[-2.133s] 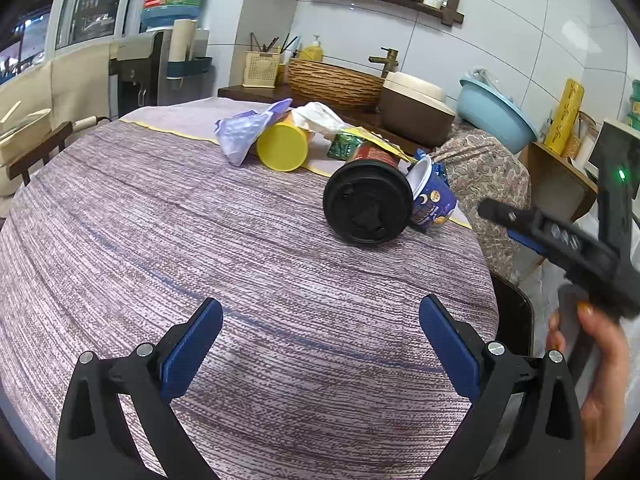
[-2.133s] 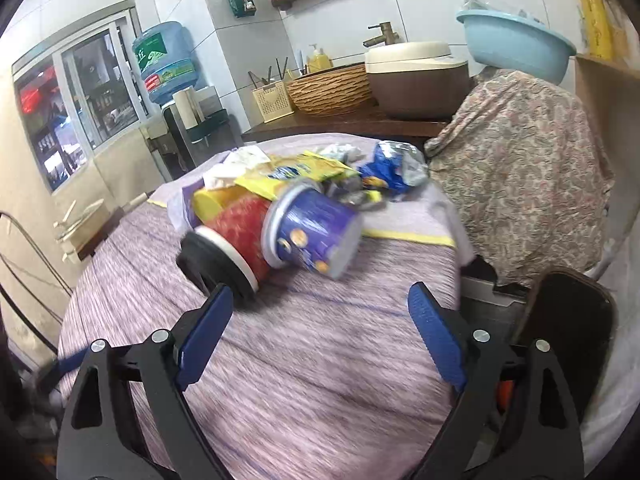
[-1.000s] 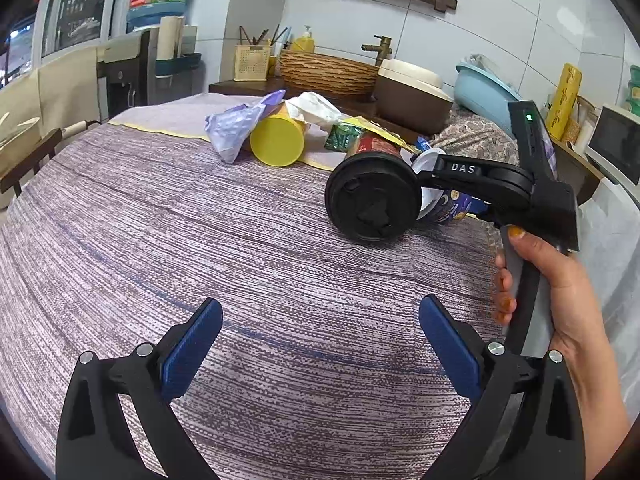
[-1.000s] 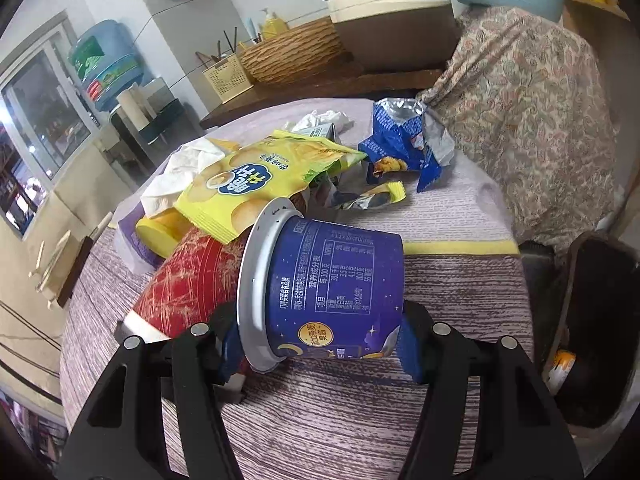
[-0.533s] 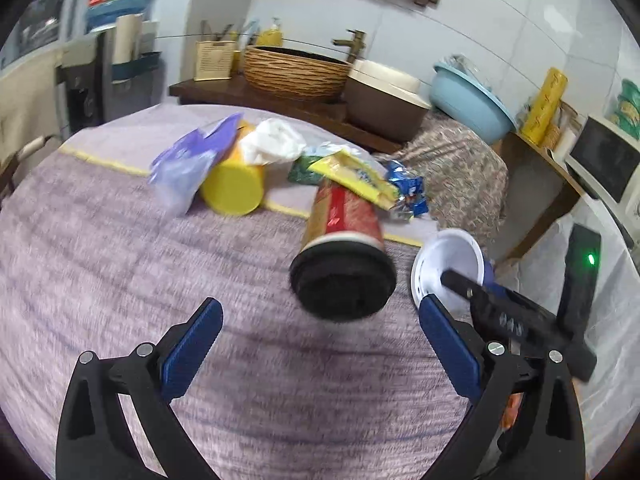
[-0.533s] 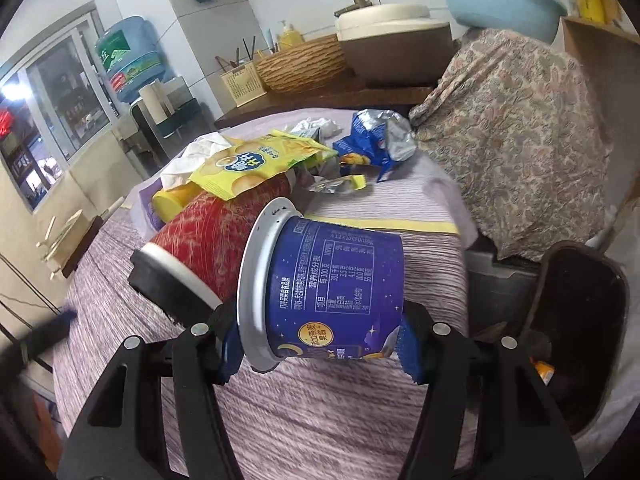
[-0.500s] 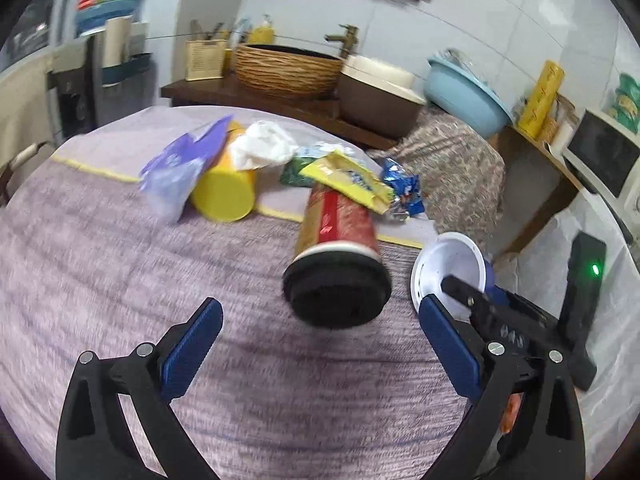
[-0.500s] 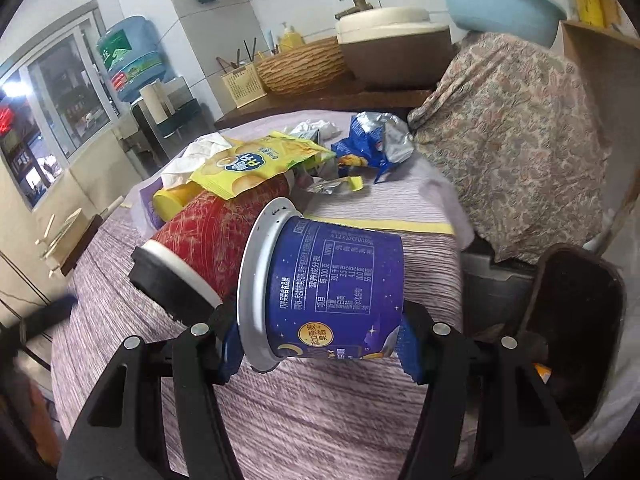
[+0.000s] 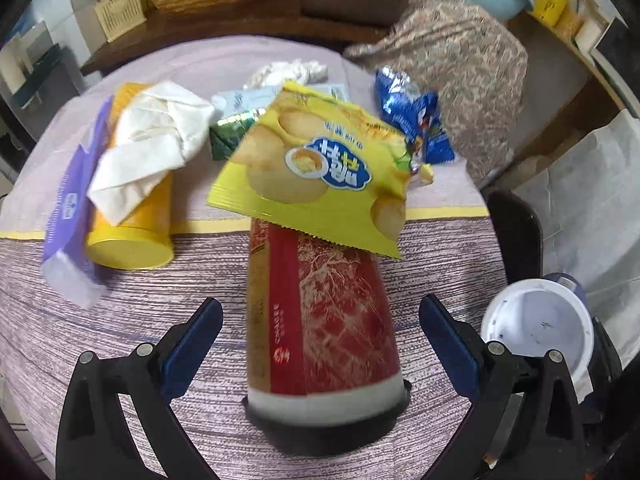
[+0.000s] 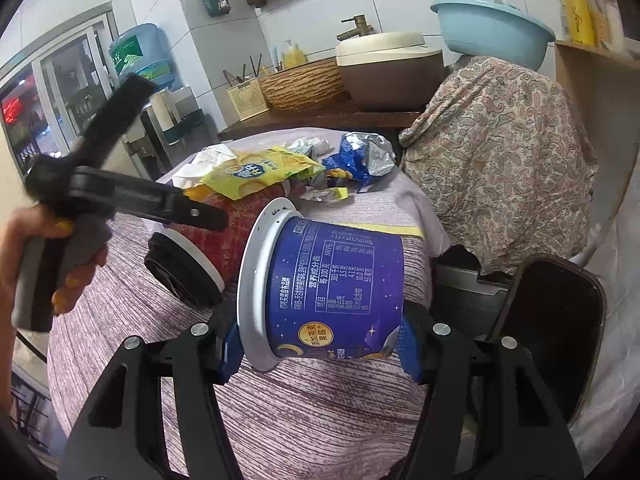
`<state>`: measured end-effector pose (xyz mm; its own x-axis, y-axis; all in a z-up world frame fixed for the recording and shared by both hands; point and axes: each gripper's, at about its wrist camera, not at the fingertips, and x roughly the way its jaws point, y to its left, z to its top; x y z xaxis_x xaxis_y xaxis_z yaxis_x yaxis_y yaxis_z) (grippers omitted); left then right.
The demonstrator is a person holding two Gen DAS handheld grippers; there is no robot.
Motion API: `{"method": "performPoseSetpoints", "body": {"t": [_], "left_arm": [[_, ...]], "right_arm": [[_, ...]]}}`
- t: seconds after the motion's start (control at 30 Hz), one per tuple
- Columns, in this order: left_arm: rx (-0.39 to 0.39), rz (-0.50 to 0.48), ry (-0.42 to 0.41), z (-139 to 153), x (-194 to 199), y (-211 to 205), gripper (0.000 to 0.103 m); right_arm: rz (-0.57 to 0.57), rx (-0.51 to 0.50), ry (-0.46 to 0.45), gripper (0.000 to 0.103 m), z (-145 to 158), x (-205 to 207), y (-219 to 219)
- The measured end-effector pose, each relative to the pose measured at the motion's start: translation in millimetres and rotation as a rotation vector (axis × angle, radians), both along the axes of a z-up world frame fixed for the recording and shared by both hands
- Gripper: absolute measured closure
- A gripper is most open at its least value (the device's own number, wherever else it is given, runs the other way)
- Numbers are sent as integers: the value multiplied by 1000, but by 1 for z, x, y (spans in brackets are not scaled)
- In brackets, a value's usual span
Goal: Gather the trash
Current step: 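Grasp the red paper cup with the left tool while the right tool holds the yogurt cup, then carry the blue yogurt cup to the trash bin and release it with the right tool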
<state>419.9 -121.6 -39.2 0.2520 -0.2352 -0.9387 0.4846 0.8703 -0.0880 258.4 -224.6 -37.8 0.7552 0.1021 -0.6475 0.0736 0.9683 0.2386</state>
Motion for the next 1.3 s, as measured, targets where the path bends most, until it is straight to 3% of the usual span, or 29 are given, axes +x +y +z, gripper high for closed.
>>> {"method": "performPoseSetpoints", "body": {"t": [0.13,0.2,0.23,0.53,0.67,0.93,1.03,1.3], "left_arm": [[64,-4,18,-18,6,-7,11],[69,-8,27,-24,5,-6,20],[54,-10,43,-27,3,-3,24],[-65,16,43,-27,-28,45,25],[-118,57,-2,-22,-47,70,25],[-213,137,-190,0,-118,117,26],[-243,172,-204,1,-138,127,26],[-410,250,-235,10,-180,145,26]], "right_arm": [[-4,10,8,42,-4,-5,-4],[-5,9,9,42,-5,-6,-5],[-5,10,9,42,-6,-7,-6],[5,29,12,42,-10,-9,-7],[26,34,12,42,-11,-11,-1],[64,21,4,42,-17,-20,10],[80,21,12,42,-21,-23,15],[100,24,-2,42,-21,-38,22]]}}
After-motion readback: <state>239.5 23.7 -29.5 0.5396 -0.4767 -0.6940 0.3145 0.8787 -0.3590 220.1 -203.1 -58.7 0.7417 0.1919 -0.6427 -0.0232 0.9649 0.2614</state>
